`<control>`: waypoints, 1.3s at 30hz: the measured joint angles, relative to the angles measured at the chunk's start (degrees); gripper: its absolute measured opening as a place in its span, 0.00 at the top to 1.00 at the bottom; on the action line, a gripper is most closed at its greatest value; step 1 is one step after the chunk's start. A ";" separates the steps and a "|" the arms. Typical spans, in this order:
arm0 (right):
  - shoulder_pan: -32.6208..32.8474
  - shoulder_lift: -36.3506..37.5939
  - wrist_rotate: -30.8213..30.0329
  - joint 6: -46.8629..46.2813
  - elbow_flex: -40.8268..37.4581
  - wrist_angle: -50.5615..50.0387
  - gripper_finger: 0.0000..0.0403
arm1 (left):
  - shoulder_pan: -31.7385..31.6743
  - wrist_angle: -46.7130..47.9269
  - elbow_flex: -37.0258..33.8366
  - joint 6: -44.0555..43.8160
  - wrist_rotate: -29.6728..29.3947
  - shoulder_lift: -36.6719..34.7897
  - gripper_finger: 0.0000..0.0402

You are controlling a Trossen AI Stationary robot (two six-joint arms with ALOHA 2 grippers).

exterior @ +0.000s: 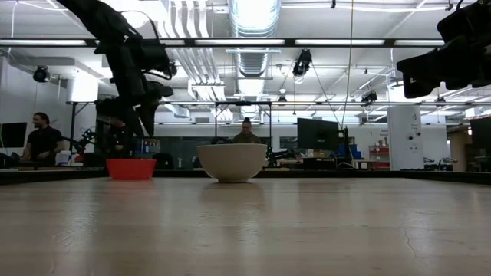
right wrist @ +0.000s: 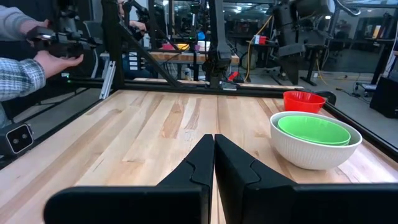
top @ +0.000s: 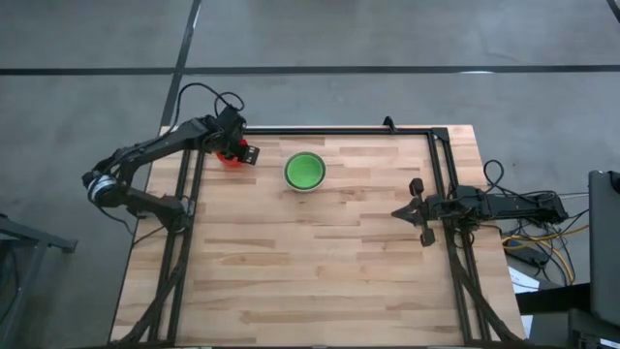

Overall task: Nest bowls inside each other
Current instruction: Stack the red bowl on the green bowl

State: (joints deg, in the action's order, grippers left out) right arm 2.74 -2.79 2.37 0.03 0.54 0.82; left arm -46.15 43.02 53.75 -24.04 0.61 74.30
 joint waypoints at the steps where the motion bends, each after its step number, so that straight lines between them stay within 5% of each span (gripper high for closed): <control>1: 0.00 0.00 0.02 0.00 -0.01 0.00 0.98 | -0.39 -0.16 -0.09 0.13 -0.05 0.00 0.65; 39: -0.01 0.00 0.00 -0.02 0.00 0.00 0.98 | -6.26 -8.38 -11.46 3.46 3.03 0.13 0.65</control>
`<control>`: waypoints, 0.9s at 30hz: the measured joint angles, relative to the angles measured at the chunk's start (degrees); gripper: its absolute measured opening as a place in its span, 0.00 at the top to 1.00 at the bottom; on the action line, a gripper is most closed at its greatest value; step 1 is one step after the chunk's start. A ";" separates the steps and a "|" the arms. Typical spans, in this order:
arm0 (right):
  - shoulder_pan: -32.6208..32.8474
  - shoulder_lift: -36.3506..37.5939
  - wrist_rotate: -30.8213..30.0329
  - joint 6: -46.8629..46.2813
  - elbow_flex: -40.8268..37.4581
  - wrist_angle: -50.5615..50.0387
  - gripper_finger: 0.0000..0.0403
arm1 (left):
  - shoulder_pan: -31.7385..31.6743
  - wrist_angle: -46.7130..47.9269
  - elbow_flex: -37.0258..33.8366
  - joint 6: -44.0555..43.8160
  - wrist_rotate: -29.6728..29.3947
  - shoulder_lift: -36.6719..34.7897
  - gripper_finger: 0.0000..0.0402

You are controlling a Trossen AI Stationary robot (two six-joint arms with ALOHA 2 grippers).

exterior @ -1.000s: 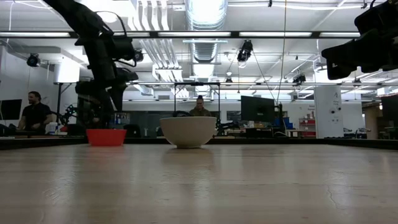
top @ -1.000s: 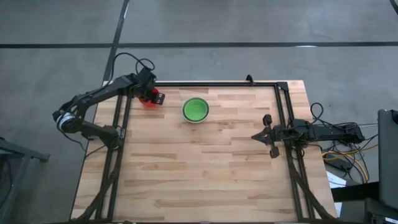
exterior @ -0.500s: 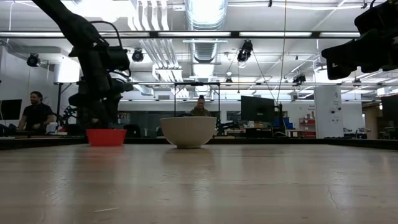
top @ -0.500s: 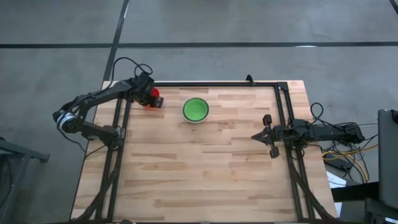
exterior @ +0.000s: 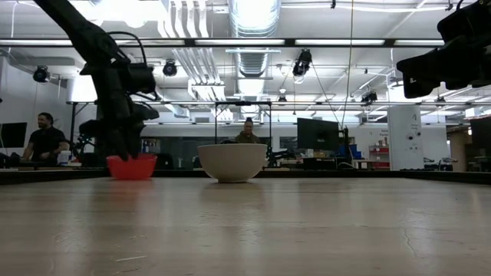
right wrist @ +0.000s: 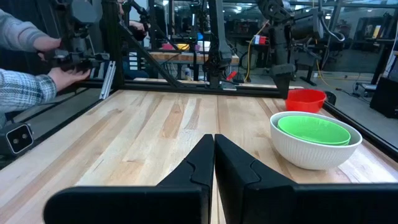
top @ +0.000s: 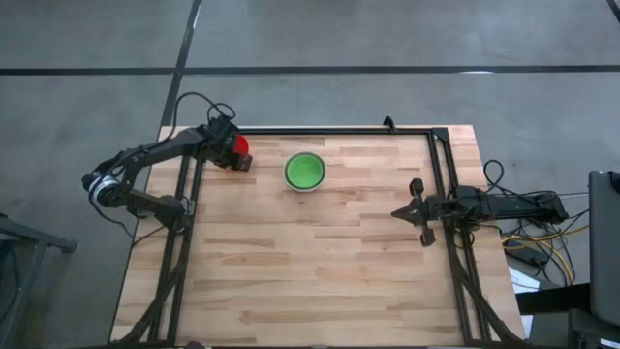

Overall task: Nest bowls inside each other
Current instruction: Stack the red bowl on the green bowl

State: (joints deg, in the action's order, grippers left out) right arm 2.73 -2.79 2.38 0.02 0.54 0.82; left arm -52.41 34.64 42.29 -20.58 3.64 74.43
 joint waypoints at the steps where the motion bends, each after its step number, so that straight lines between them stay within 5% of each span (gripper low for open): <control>1: 0.01 0.02 0.02 0.02 -0.01 0.00 0.98 | -0.04 -0.52 -0.40 0.02 0.00 0.00 0.65; 27: 0.01 0.01 0.00 0.02 0.00 0.00 0.98 | -3.34 -1.44 2.67 11.25 -2.04 3.13 0.65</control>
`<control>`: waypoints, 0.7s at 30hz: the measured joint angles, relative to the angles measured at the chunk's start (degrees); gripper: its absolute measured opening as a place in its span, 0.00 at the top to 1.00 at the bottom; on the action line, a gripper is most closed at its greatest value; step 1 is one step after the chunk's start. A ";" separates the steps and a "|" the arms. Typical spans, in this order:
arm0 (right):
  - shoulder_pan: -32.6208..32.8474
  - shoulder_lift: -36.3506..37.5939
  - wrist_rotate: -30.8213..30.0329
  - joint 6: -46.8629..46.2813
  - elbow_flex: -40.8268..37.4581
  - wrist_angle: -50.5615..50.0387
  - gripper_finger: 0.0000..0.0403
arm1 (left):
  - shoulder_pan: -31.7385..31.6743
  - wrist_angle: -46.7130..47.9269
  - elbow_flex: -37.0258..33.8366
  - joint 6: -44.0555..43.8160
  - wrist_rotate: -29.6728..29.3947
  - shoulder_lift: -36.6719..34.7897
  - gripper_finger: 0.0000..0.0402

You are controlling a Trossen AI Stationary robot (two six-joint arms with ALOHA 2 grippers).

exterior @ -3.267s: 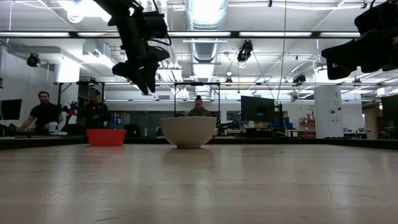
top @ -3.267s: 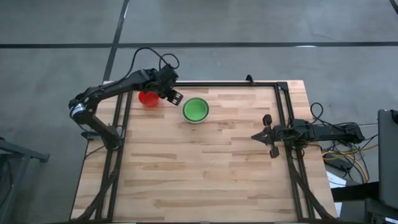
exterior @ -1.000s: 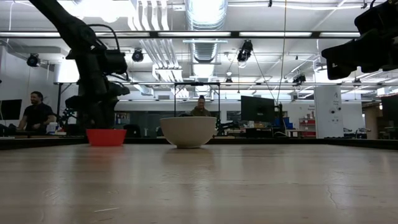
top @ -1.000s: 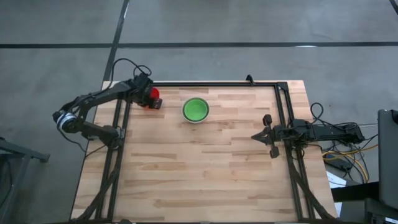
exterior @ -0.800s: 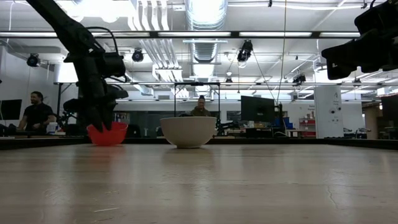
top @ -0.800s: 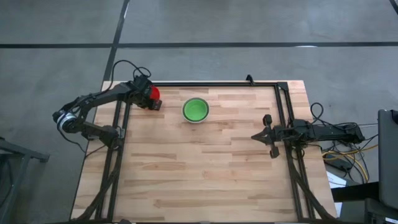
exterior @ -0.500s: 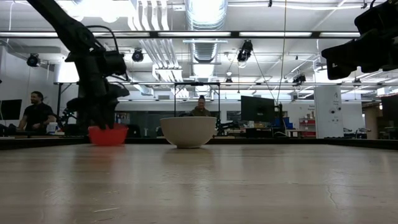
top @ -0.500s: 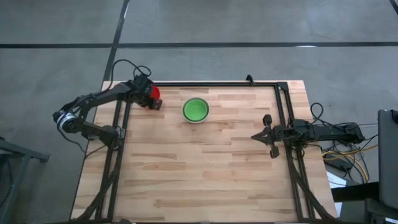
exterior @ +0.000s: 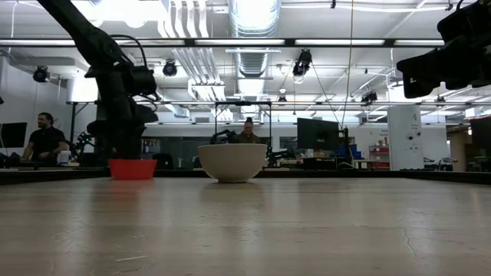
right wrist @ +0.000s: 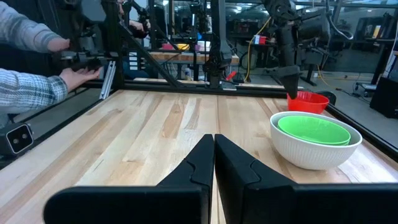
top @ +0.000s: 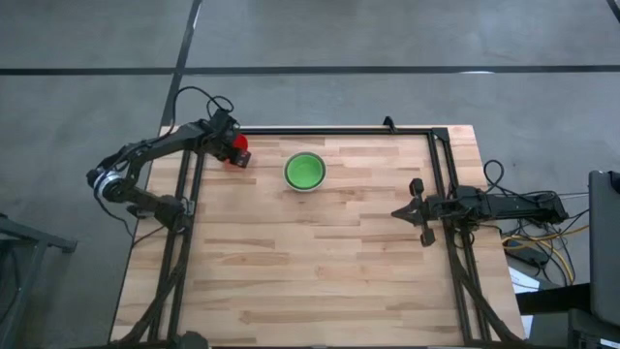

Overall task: Nest bowls inside each other
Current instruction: Stack the red bowl on the green bowl

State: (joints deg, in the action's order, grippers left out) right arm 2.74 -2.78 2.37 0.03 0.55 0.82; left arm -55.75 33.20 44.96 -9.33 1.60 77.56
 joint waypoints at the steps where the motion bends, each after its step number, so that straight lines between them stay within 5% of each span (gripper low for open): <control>1: -0.02 0.01 0.01 -0.01 -0.01 0.00 0.98 | -0.28 0.01 0.09 0.36 0.06 0.43 0.65; 21: -0.02 -0.01 0.00 -0.02 -0.01 0.00 0.98 | -0.54 -0.21 0.20 3.82 2.39 5.18 0.70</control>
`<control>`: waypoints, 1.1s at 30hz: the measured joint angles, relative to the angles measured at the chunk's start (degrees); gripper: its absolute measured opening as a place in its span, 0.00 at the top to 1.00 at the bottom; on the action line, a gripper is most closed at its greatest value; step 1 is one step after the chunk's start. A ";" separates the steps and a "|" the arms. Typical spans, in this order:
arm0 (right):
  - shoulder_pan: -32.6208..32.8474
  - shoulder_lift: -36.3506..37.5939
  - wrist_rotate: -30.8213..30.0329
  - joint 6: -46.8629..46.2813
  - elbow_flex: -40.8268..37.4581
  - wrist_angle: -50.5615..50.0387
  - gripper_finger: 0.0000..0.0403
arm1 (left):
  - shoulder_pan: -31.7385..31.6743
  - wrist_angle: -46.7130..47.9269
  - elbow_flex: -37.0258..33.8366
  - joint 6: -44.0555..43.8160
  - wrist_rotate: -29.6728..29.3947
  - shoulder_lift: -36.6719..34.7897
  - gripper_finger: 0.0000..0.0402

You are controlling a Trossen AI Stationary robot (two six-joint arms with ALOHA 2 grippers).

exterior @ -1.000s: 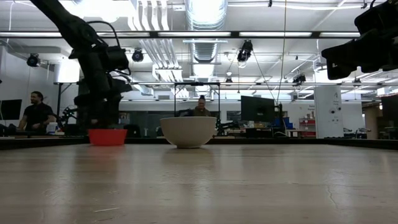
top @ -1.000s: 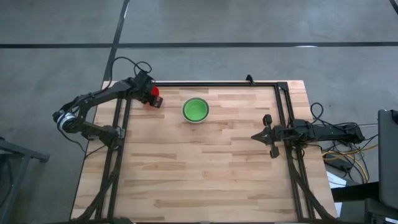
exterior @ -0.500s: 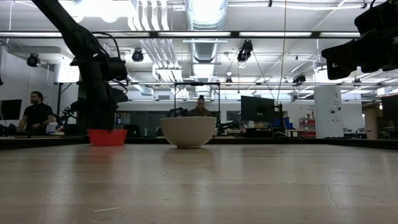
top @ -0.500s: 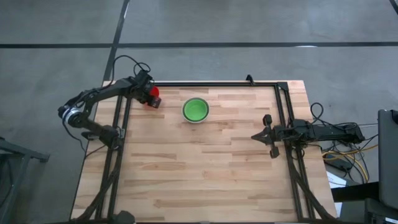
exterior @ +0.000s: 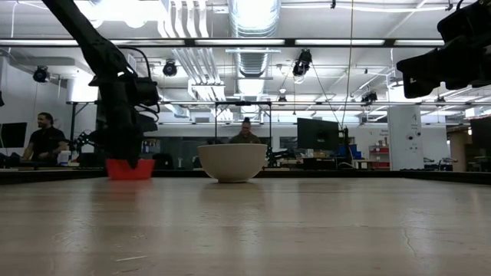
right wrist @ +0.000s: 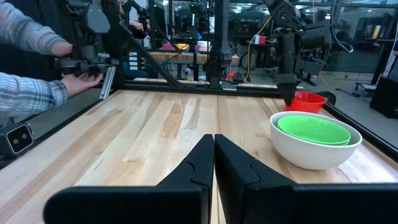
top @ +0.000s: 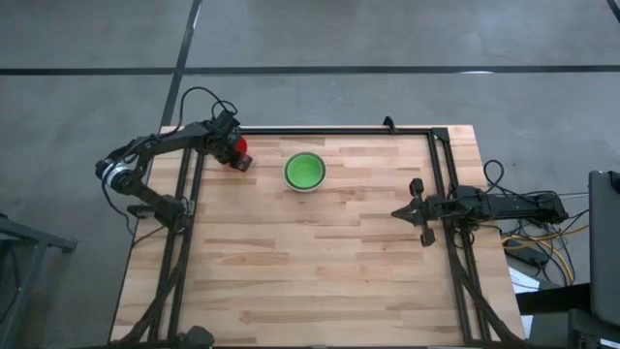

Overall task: Nest bowls inside each other
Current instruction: Stack the red bowl on the green bowl

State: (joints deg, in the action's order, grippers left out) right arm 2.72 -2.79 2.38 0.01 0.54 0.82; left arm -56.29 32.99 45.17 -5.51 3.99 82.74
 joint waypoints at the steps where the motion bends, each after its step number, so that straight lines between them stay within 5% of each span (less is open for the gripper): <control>1: 0.01 0.01 0.01 0.01 0.00 0.00 0.98 | 0.00 0.00 0.00 0.12 0.01 0.00 0.72; 10: 0.00 0.01 0.00 0.01 0.00 0.00 0.98 | -0.01 -0.42 0.11 0.71 -0.04 -0.20 0.97; 33: 0.01 0.02 0.01 0.01 0.00 0.00 0.98 | 0.26 3.38 4.26 0.30 2.58 -0.32 0.99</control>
State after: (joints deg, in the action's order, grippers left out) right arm 2.73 -2.77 2.38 0.02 0.54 0.82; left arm -56.03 36.37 49.42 -5.21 6.57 82.42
